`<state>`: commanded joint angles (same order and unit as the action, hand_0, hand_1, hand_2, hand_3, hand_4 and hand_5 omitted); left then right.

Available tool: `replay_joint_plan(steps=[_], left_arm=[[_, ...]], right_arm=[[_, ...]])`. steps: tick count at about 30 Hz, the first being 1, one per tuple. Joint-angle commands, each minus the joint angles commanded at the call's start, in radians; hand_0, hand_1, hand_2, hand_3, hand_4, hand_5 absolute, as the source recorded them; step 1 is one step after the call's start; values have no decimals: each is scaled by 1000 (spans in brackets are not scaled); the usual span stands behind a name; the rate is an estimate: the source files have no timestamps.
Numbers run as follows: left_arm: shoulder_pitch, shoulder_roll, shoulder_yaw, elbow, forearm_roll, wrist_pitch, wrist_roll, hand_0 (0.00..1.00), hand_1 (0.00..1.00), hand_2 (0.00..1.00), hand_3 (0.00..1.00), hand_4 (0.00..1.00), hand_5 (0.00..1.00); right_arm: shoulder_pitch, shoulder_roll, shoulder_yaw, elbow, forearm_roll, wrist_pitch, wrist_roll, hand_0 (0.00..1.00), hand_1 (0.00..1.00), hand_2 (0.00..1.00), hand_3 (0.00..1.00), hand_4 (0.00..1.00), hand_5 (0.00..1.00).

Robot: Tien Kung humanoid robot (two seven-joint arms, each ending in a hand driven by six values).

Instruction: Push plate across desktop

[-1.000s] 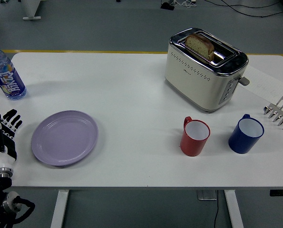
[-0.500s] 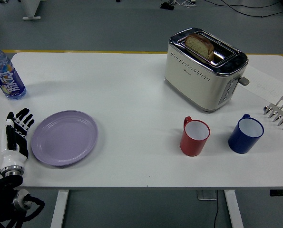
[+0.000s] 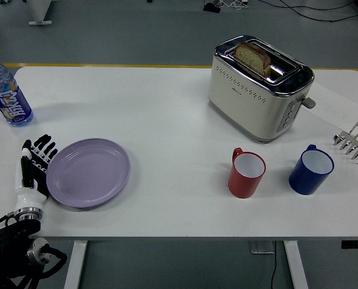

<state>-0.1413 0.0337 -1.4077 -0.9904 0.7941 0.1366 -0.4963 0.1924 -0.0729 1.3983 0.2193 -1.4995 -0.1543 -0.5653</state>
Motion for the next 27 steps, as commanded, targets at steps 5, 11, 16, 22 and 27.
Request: replay_joint_plan(steps=[5,11,16,22,27], left_arm=[[-8,-2,22,-1,-24,2,-5,758,786,795,667,470,998],[-16,-2,56,-1,-41,5,-11,756,785,796,670,468,998],[-25,-8,80,3,-50,6,-14,754,784,796,671,467,998],[-39,-17,111,5,-62,7,-17,756,785,796,671,466,998],[-54,-16,149,8,-84,9,-23,755,784,798,673,465,998]], right_arm=[[2,0,2,0,-2,0,1,560,549,677,593,298,301],[4,0,5,-1,-7,0,1,560,549,677,594,298,301],[5,0,6,0,-9,1,0,560,549,677,594,298,301],[6,1,6,0,-9,1,-1,561,549,677,594,298,300],[8,0,7,0,-14,3,0,561,549,677,594,299,300]])
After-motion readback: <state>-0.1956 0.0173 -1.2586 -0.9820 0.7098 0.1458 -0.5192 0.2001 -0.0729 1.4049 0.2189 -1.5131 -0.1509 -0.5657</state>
